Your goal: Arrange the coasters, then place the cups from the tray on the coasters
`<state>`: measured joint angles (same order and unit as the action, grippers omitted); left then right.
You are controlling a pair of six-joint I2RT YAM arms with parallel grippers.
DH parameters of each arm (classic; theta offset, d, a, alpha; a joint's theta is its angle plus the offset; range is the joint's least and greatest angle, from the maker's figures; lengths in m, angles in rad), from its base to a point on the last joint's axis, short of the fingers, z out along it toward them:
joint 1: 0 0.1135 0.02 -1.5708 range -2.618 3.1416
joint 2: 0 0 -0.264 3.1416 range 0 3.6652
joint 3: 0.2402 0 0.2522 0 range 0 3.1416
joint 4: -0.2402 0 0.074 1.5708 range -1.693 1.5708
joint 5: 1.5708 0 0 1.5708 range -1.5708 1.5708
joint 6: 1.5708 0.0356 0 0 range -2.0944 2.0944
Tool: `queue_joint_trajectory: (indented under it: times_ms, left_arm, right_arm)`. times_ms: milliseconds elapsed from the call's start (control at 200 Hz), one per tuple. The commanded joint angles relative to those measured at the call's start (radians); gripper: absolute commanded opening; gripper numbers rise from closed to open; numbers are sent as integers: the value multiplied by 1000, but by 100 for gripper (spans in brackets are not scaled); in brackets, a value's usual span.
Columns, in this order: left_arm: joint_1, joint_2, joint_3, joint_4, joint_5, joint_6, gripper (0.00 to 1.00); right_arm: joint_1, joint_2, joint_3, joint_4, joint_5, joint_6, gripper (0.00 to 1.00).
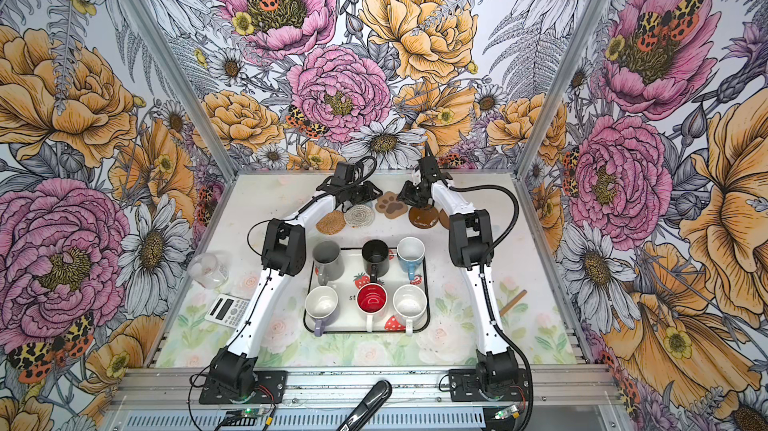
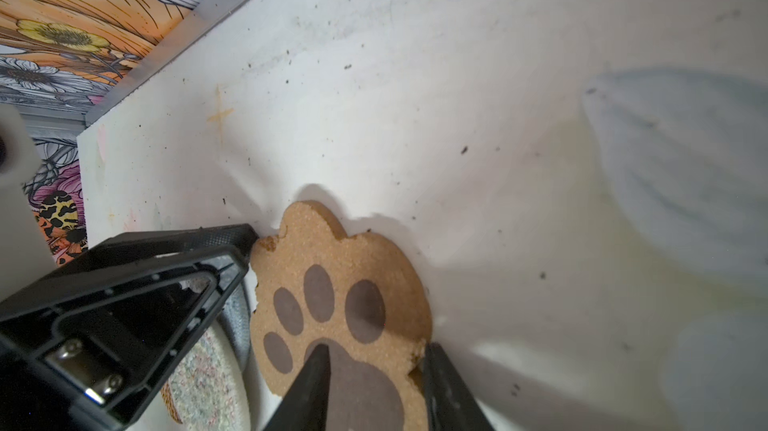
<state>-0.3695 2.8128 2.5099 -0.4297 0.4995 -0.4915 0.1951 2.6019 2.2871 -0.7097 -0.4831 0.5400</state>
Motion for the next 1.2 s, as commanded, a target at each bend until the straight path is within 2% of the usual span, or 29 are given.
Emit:
queue_joint_trajectory:
  times_ms: [0, 435, 786, 1196]
  left_arm:
    - [-6, 11, 24, -41, 20, 40, 30]
    - [-30, -16, 9, -87, 24, 87, 30]
    - [-47, -79, -87, -96, 27, 117, 29]
    - [-44, -138, -122, -98, -9, 114, 30]
  right_arm:
    - [18, -67, -30, -32, 6, -39, 40]
    - [47, -176, -200, -50, 45, -91, 40]
    - [47, -239, -274, -52, 81, -100, 41]
    - [47, -278, -273, -63, 101, -109, 51]
